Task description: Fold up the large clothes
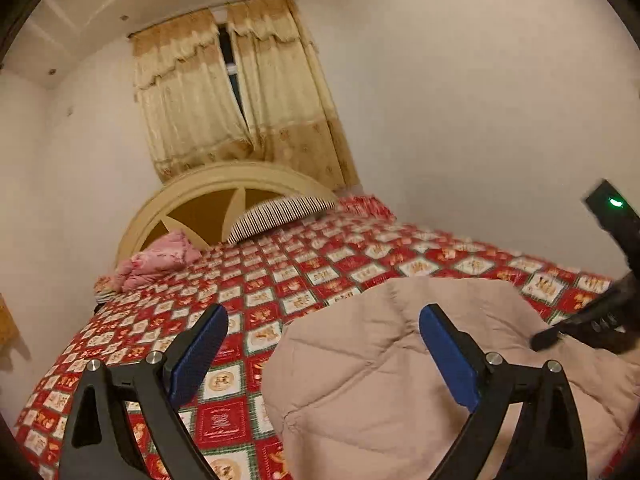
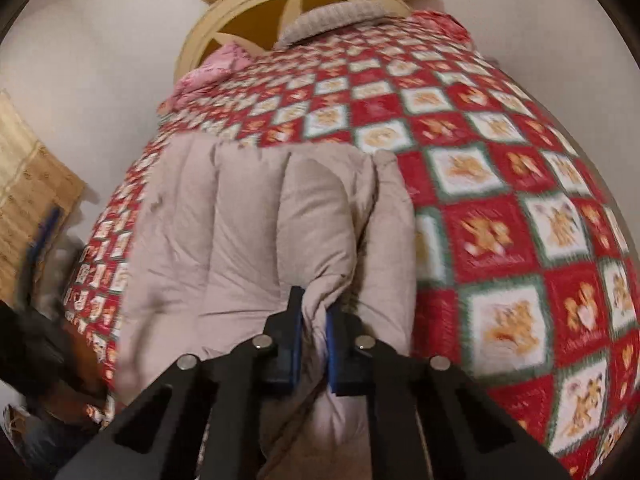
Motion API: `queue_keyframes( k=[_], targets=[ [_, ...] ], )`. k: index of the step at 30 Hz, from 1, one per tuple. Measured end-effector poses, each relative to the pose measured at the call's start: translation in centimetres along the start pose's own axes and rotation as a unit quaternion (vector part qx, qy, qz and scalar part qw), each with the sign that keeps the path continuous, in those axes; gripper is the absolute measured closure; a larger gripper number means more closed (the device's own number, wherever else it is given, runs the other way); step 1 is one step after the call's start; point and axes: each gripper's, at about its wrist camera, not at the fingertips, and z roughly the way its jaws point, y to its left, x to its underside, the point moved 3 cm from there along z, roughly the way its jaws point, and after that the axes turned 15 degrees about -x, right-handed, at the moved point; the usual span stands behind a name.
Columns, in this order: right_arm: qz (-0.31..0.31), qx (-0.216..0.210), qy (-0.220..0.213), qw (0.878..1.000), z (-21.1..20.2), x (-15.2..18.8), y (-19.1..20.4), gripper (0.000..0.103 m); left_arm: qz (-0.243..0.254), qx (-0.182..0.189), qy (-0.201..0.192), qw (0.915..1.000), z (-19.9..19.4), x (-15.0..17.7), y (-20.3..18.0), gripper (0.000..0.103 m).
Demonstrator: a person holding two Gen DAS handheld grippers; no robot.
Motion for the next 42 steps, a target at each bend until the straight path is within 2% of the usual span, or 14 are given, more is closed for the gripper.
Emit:
queue_keyframes(
  k=[3, 4, 5, 6, 8, 11, 12, 15, 17, 21, 23, 27, 35, 42],
  targets=[
    [0.003, 0.007, 0.007, 1.0, 0.9, 0.7, -1.2, 0.092, 0.113, -0.001, 0.075, 0.9907, 3.8, 2.8, -5.9, 0.006],
    [0.003, 0.01, 0.006, 1.0, 0.9, 0.8, -1.3, 0.091, 0.13, -0.018, 0.065, 0.9893, 3.6, 3.9, -7.2, 0.006],
    [0.004, 0.019, 0.004, 1.0, 0.6, 0.7, -1.3, 0.083, 0.128, -0.025, 0.05, 0.9902, 3.4, 4.2, -7.7, 0.006],
    [0.005, 0.043, -0.001, 0.999, -0.1, 0.6, -1.4, 0.06, 0.124, -0.025, 0.051, 0.9907, 3.5, 4.4, -7.7, 0.006],
    [0.02, 0.102, -0.022, 0.994, -2.4, 0.2, -1.5, 0.037, 0.119, -0.029, 0.049, 0.9912, 3.3, 4.3, -7.7, 0.006],
    [0.037, 0.11, -0.127, 0.985, -7.8, -1.4, 0.5, 0.037, 0.126, -0.034, 0.044, 0.9905, 3.0, 4.5, -7.9, 0.006],
    [0.059, 0.075, -0.179, 0.979, -9.6, -2.2, 1.5, 0.037, 0.127, -0.035, 0.045, 0.9903, 3.1, 4.7, -7.8, 0.006],
    [0.105, -0.065, -0.237, 0.964, -9.9, -3.7, 3.0, 0.037, 0.11, -0.04, 0.053, 0.9918, 2.4, 3.3, -6.8, 0.006],
    [0.093, -0.077, -0.22, 0.968, -7.2, -4.6, 3.4, 0.038, 0.06, -0.035, 0.052, 0.9963, 1.8, 1.5, -5.1, 0.006],
    [0.095, 0.014, -0.169, 0.981, -1.3, -3.8, 0.3, 0.043, 0.017, -0.034, 0.085, 0.9956, 2.6, -1.1, -4.6, 0.006],
    [0.117, 0.042, -0.158, 0.979, -0.1, -2.6, -2.1, 0.044, 0.033, -0.04, 0.113, 0.9923, 4.4, -0.5, -6.1, 0.006],
    [0.121, 0.054, -0.161, 0.978, 0.6, -1.5, -4.0, 0.044, 0.071, -0.052, 0.171, 0.9813, 8.1, 3.2, -8.7, 0.006],
    [0.093, 0.084, -0.153, 0.98, 3.0, -0.9, -3.9, 0.041, 0.012, -0.046, 0.185, 0.9815, 9.7, 6.2, -8.1, 0.001],
    [0.086, 0.095, -0.147, 0.981, 4.1, -0.4, -4.0, 0.038, -0.001, -0.037, 0.198, 0.9795, 10.5, 7.3, -8.1, 0.001]
  ],
)
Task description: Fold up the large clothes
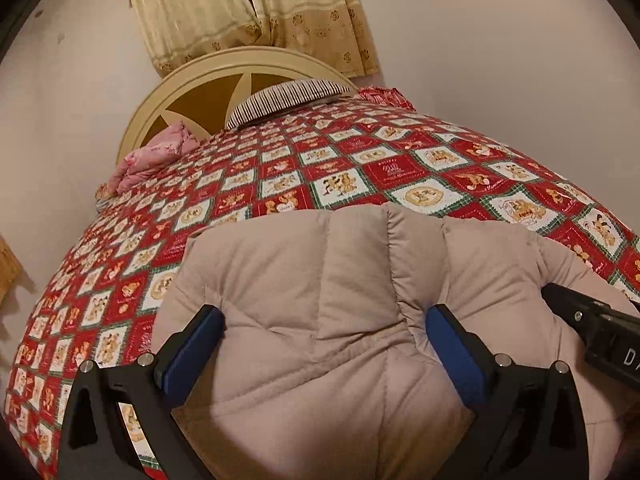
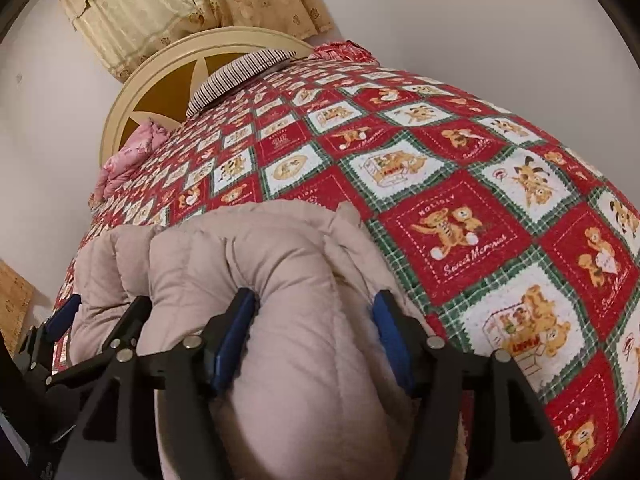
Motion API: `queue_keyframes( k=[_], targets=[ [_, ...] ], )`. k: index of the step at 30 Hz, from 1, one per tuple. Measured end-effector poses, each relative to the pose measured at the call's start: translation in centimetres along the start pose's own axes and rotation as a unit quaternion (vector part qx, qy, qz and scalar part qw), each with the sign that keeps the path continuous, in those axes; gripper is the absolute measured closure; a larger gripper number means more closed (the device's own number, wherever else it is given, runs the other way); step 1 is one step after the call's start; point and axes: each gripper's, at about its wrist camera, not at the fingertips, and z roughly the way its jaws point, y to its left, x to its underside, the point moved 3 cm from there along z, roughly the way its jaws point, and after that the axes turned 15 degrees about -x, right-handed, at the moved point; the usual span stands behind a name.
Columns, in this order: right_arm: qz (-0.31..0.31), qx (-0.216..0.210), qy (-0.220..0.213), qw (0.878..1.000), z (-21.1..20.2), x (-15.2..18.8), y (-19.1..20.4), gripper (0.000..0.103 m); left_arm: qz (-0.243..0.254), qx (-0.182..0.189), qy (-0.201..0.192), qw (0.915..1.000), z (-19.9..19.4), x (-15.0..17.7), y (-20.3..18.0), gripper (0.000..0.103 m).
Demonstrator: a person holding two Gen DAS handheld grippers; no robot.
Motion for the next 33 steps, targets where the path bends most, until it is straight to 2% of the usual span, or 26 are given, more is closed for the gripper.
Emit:
queue_keyframes(
  k=[15, 33],
  targets=[
    [-0.014, 0.032, 0.019, 0.999, 1.7, 0.4, 0.1, 0.031, -0.001, 0.008, 0.037, 0.9993, 2.2, 0.5, -0.6, 0.001],
    [-0.02, 0.051, 0.028, 0.998, 2.5, 0.4, 0.1, 0.027, -0.008, 0.008, 0.051, 0.9986, 3.2, 0.7, -0.6, 0.001]
  ],
)
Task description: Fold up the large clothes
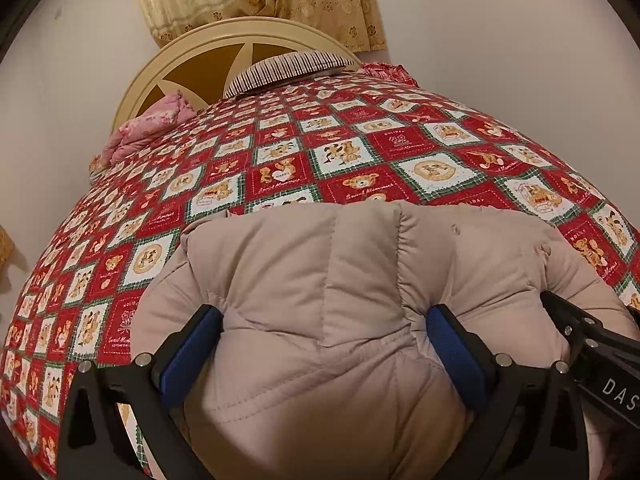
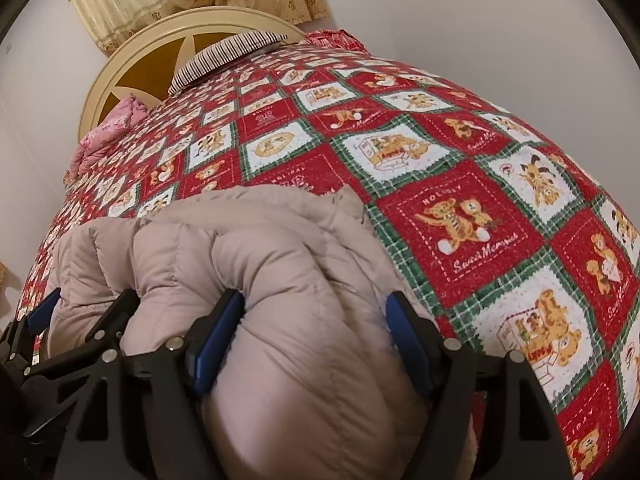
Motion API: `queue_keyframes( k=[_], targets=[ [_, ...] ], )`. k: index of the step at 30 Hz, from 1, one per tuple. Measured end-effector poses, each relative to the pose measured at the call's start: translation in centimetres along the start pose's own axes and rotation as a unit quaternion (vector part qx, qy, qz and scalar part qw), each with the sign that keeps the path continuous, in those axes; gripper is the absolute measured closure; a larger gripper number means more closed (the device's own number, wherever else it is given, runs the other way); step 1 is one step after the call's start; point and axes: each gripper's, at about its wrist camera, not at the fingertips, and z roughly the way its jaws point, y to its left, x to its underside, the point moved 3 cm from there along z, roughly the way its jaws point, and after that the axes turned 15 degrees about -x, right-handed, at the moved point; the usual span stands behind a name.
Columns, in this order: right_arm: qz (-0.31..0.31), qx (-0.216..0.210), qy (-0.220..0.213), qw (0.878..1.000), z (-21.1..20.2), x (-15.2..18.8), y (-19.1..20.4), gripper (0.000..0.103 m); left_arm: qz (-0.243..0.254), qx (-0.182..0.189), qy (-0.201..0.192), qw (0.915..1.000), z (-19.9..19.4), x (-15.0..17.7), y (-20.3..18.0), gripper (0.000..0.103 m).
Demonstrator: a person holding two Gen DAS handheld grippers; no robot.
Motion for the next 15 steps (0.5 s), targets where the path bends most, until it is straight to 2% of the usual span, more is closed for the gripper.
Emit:
queue_keyframes(
  k=[15],
  targets=[
    [-0.003, 0.01, 0.004, 1.0, 0.29, -0.08, 0.06, 0.026, 0.0, -0.006, 0.006, 1.0, 0.39, 0.13, -0.05, 0.001]
  ],
)
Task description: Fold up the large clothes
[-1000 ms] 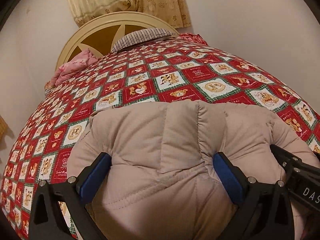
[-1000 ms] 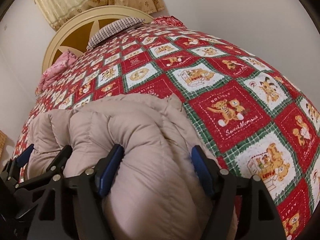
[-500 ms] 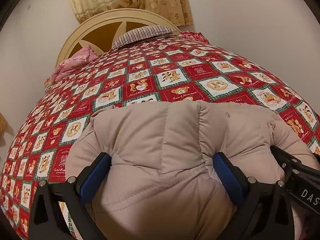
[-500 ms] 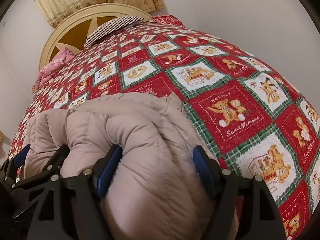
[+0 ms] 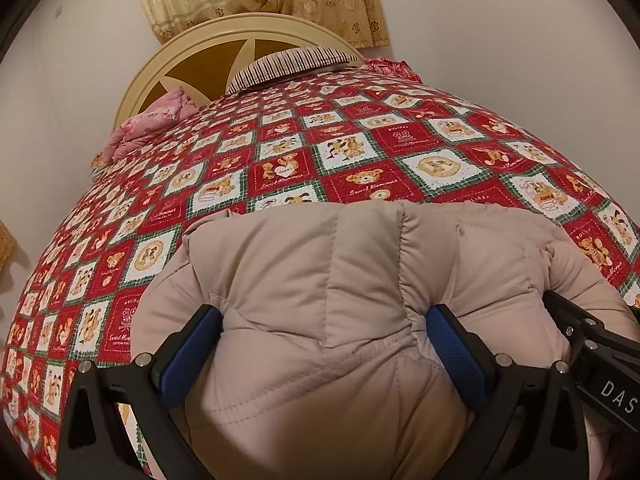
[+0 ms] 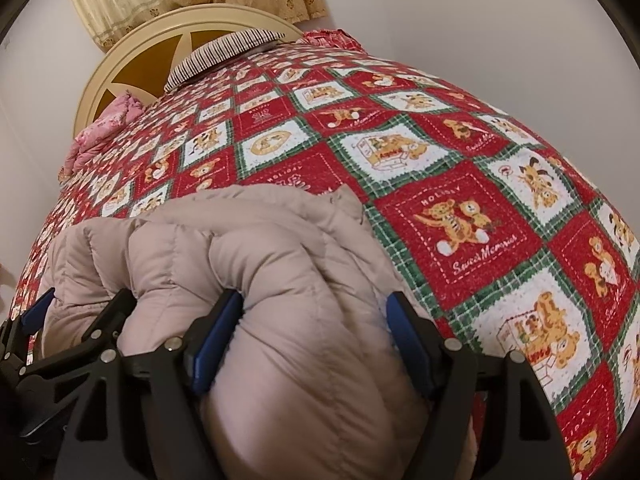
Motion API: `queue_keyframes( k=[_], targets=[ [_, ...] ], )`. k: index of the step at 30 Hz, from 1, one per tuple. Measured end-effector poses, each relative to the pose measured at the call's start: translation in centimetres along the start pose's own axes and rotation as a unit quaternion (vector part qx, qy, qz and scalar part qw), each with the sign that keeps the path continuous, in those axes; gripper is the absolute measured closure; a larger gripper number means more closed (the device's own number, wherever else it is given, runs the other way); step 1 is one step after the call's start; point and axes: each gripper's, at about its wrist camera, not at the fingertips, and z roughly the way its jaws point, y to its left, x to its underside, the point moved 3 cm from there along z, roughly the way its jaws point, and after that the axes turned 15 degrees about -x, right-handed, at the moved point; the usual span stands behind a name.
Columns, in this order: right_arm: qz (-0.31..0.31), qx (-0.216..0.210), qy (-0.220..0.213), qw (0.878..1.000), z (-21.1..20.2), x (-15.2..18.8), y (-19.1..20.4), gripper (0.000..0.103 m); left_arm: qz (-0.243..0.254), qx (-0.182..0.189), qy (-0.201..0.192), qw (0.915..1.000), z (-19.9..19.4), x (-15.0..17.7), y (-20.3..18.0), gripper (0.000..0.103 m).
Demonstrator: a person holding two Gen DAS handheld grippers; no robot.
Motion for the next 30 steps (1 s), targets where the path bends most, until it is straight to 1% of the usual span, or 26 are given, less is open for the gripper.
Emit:
queue_keyframes(
  k=[16, 18, 20, 21, 23, 24, 25, 26, 27, 28, 29, 30],
  targets=[
    [0.002, -0.001, 0.004, 1.0, 0.5, -0.1, -0.2, 0.025, 0.001, -0.004, 0.003, 1.0, 0.2, 0.1, 0.1, 0.001],
    [0.002, -0.003, 0.006, 1.0, 0.6, -0.2, -0.2, 0.025, 0.0, 0.002, 0.006, 1.0, 0.2, 0.1, 0.3, 0.001],
    [0.004, -0.015, 0.01, 1.0, 0.5, -0.3, -0.3, 0.023, 0.004, 0.019, 0.013, 0.9997, -0.3, 0.0, 0.7, 0.001],
    [0.006, -0.028, 0.018, 0.999, 0.4, -0.5, -0.4, 0.022, 0.006, 0.043, 0.014, 0.999, -1.2, 0.3, 1.7, 0.001],
    [0.008, -0.06, 0.035, 0.998, -0.3, -1.0, -0.7, 0.021, -0.008, 0.081, 0.003, 0.9967, -3.1, 0.7, 3.7, 0.001],
    [0.013, -0.087, 0.037, 0.995, -1.4, -1.2, -1.0, 0.019, -0.017, 0.1, -0.007, 0.9948, -4.2, 1.2, 5.3, 0.001],
    [0.017, -0.107, 0.032, 0.994, -2.4, -1.2, -1.3, 0.013, -0.027, 0.112, -0.017, 0.9932, -5.1, 1.9, 6.9, 0.001],
    [0.02, -0.124, 0.021, 0.992, -3.6, -1.3, -1.6, 0.005, -0.036, 0.118, -0.025, 0.9921, -5.7, 2.7, 8.3, 0.001],
    [0.015, -0.126, 0.005, 0.992, -4.9, -1.3, -2.0, 0.002, -0.045, 0.122, -0.024, 0.9913, -5.7, 3.9, 9.9, 0.001],
    [0.001, -0.118, -0.004, 0.993, -5.8, -1.3, -2.4, 0.001, -0.05, 0.124, -0.018, 0.9908, -5.6, 4.7, 10.6, 0.001],
    [-0.011, -0.113, -0.007, 0.994, -6.2, -1.2, -2.7, 0.001, -0.06, 0.135, -0.008, 0.989, -5.2, 5.6, 11.3, 0.001],
    [-0.019, -0.109, -0.004, 0.994, -6.5, -1.0, -3.1, 0.001, -0.075, 0.158, 0.007, 0.9847, -4.6, 6.6, 12.0, 0.001]
  ],
)
